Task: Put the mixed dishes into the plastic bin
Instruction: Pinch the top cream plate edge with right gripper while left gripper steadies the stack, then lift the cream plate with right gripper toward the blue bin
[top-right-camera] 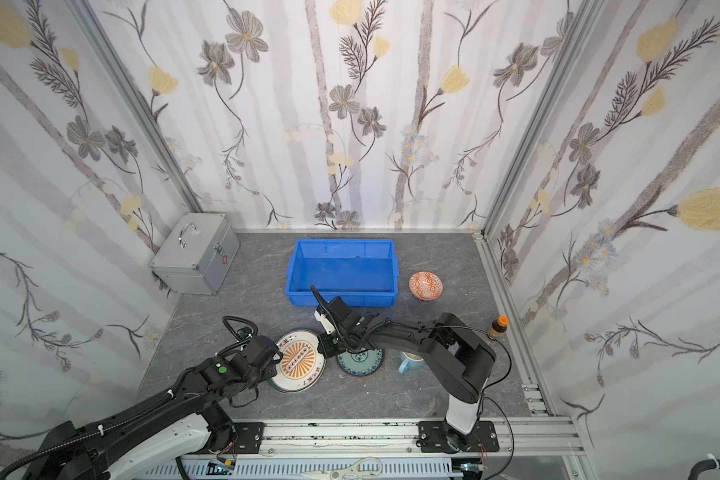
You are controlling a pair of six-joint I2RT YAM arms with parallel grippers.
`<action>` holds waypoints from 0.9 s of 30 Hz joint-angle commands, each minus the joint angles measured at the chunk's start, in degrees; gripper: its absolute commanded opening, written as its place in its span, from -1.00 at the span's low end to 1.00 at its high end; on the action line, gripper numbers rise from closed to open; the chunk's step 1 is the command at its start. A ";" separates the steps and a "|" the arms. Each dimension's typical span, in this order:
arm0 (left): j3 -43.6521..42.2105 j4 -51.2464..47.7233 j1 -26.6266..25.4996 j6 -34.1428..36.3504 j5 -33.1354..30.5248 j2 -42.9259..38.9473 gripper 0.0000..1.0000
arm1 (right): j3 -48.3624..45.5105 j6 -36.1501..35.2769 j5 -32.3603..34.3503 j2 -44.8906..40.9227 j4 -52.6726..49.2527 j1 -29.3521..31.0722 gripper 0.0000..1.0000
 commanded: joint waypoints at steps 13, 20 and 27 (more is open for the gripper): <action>2.39 -1.40 -0.07 2.08 -0.32 -0.69 -0.39 | 1.08 -1.78 -1.62 -1.68 -0.71 -2.18 -0.84; 3.45 -2.46 0.01 2.66 -0.14 -1.47 -0.07 | 1.50 -2.28 -2.90 -2.59 -1.15 -3.43 -0.86; 4.79 -2.27 -0.04 6.67 1.55 -4.56 1.00 | 2.68 -3.06 -6.49 -2.34 -1.24 -4.14 -1.00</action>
